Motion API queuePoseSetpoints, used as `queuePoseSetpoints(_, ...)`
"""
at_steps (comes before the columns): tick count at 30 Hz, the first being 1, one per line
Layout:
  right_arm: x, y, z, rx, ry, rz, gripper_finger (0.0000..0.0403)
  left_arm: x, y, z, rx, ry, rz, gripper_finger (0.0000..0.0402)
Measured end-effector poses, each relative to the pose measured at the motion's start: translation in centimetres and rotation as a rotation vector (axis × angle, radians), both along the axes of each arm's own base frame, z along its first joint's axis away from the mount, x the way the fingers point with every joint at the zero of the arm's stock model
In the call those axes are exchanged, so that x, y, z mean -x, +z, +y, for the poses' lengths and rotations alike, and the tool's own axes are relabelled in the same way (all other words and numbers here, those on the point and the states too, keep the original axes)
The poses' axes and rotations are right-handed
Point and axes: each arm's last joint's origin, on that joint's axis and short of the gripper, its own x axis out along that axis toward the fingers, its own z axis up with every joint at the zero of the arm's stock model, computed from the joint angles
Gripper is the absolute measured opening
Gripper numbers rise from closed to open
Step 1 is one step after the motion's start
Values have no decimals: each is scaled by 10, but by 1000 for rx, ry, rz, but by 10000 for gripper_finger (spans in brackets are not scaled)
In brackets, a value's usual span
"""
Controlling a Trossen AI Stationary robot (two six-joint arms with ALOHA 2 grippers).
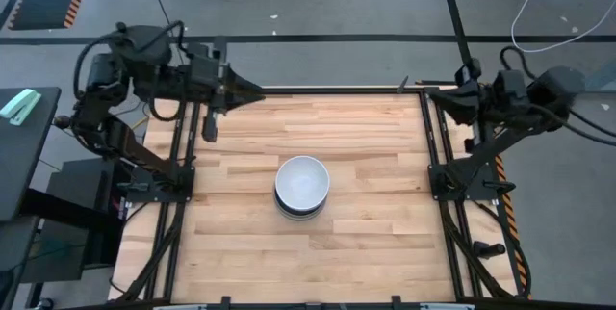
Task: Nest bowls inside each other
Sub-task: Return to Home Position
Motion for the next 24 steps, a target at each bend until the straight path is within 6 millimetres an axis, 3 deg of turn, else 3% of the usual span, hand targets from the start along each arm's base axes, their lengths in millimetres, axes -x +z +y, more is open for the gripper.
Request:
queuePoseSetpoints(13, 37, -2, -21, -23, -58, -57, 5, 70, 4, 19, 25, 191, 43, 37)
queuePoseSetpoints(24, 45, -43, -27, -118, -83, -43, 5, 136, 3, 9, 105, 293, 26, 18)
